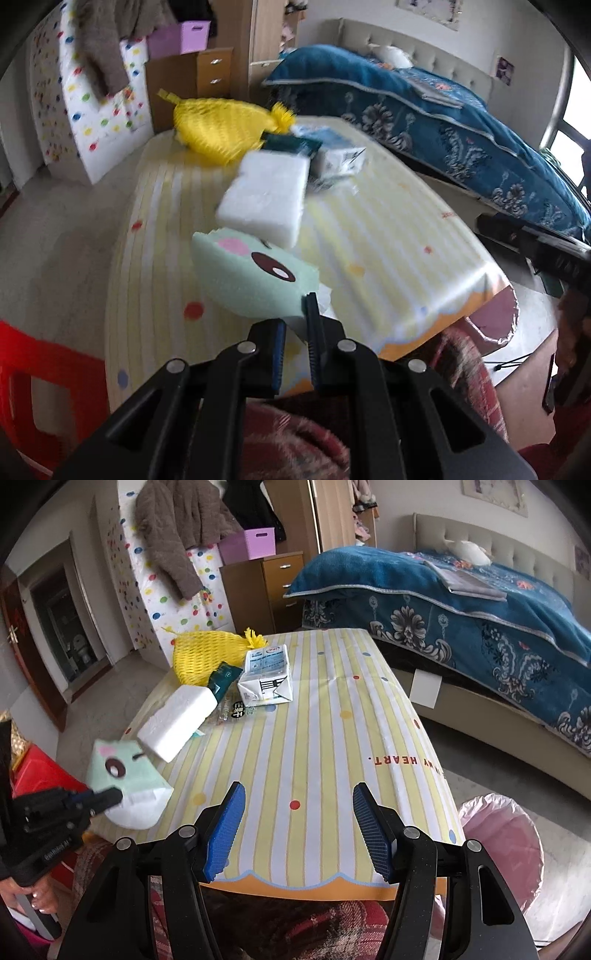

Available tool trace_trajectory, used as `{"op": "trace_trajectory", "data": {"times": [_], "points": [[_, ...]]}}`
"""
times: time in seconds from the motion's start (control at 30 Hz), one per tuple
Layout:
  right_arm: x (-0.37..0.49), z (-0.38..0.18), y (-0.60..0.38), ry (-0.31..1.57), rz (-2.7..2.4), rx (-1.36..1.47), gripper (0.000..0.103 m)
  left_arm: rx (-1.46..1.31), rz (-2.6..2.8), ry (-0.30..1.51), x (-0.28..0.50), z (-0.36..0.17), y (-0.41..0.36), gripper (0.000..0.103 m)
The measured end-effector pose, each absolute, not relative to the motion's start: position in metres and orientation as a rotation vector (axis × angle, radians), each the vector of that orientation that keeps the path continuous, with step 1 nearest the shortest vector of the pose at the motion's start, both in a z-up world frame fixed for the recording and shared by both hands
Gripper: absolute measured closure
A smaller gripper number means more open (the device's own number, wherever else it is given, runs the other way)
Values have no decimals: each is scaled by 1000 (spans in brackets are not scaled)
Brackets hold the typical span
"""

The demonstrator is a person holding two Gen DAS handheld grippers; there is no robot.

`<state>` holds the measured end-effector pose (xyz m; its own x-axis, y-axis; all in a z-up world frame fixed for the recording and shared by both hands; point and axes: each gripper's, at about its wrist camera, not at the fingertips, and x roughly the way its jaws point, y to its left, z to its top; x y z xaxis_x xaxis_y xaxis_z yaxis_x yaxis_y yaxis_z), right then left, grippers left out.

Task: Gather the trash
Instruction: 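Grasp the mint-green cartoon cloth with the left gripper and lift it, then grasp the white foam block with the right gripper while the left holds the cloth, then carry the cloth and foam block over the wastebasket with both grippers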

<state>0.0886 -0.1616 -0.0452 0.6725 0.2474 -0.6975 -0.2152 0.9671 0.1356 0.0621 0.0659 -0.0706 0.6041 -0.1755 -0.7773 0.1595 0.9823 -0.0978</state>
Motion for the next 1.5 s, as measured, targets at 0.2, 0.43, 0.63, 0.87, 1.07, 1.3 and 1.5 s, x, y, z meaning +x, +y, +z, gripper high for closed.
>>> {"op": "trace_trajectory", "data": {"times": [0.2,0.43,0.63,0.87,1.07,1.3,1.5], "points": [[90,-45,-151,794,296,24,42,-62,-123,848,49,-64,92,95],[96,-47,-111,778,384,-29,42,-50,-27,720,42,-35,122,95],[111,-58,-51,786,479,-134,56,-79,6,698,54,-32,146,95],[136,-76,2,825,489,-224,56,-120,8,700,62,-38,165,95],[139,-88,18,848,465,-244,64,-135,5,708,63,-43,168,95],[125,-68,-11,804,487,-175,77,-113,-18,701,58,-37,156,95],[100,-44,-54,743,476,-117,77,-47,-84,670,51,-22,118,95]]}}
